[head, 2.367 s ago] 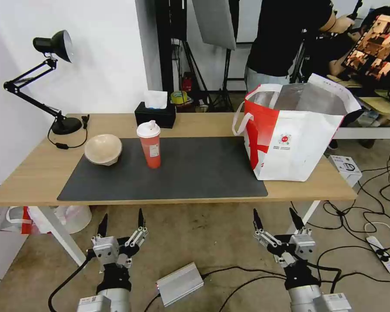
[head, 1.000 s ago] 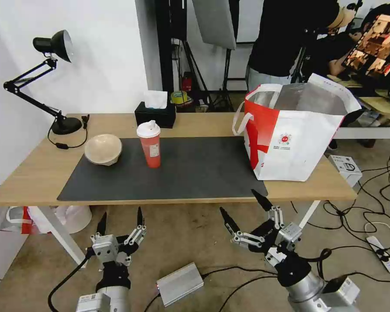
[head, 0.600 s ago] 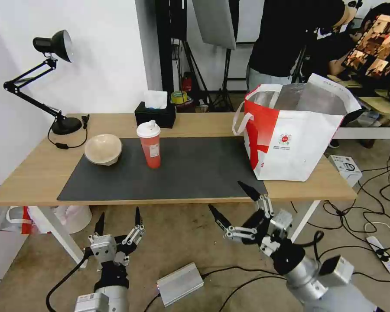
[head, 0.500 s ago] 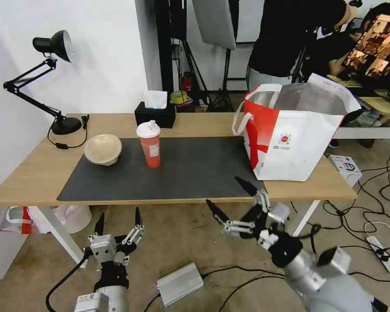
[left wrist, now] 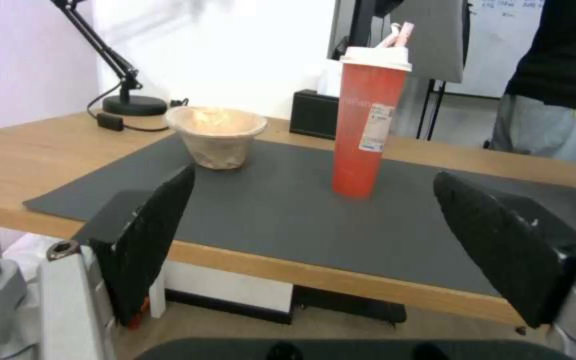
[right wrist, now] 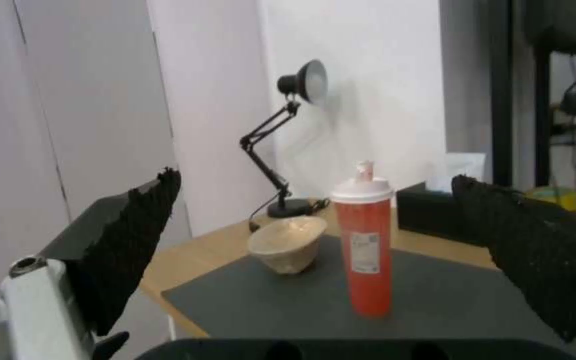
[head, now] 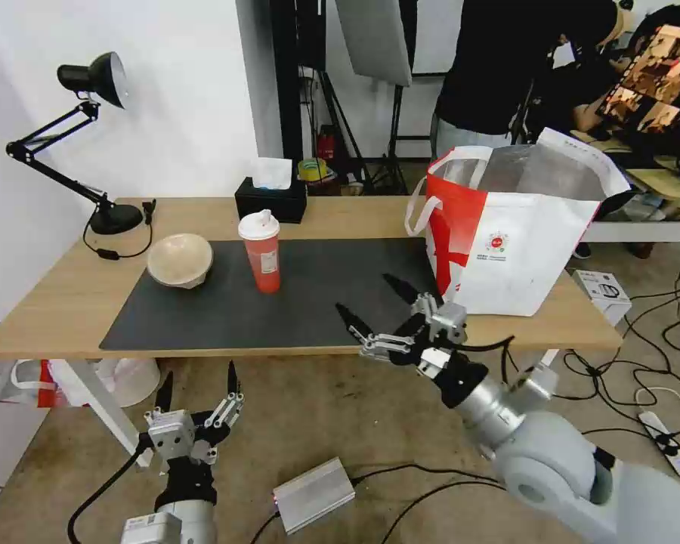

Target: Pick up the trash from the table and place it into the takeout bag.

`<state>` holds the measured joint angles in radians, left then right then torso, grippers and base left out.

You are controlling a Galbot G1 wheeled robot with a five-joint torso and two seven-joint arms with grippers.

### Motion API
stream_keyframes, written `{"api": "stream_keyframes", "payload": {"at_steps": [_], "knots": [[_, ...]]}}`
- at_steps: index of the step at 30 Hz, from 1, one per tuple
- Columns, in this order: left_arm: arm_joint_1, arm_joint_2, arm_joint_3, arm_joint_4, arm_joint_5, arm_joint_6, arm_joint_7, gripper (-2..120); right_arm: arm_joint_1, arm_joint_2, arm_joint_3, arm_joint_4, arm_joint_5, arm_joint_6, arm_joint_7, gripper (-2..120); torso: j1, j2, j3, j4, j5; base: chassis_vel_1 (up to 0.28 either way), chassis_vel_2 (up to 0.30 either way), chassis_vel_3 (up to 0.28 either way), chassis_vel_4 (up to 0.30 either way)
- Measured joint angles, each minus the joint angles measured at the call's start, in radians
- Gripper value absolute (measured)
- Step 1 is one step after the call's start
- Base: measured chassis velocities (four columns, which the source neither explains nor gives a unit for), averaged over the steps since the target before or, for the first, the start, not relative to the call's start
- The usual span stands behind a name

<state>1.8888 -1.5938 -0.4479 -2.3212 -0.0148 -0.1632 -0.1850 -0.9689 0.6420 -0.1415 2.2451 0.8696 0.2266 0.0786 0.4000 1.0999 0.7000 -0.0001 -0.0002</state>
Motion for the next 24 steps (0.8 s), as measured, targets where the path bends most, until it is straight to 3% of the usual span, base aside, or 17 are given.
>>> {"api": "stream_keyframes", "payload": {"at_steps": [3,13,24], "knots": [[-0.005,0.0,-0.007,0.001,0.0,0.0,0.0,95,0.161,0.029,-0.121,-0.056,0.063,-0.022,0.006,100,0.0,0.0,0.0,0.0,0.0,0.0,0.0,0.0,0.0],[-0.007,-0.001,-0.009,0.003,-0.002,-0.006,-0.004,95,0.369,0.097,-0.264,-0.136,0.113,-0.073,0.043,100,0.0,0.0,0.0,0.0001,0.0,0.0,0.0,0.0,0.0],[-0.004,0.0,-0.013,0.004,-0.004,-0.008,-0.004,95,0.451,0.157,-0.332,-0.205,0.108,-0.094,0.059,100,0.0,0.0,0.0,0.0001,0.0,0.0,0.0,0.0,0.0]]}}
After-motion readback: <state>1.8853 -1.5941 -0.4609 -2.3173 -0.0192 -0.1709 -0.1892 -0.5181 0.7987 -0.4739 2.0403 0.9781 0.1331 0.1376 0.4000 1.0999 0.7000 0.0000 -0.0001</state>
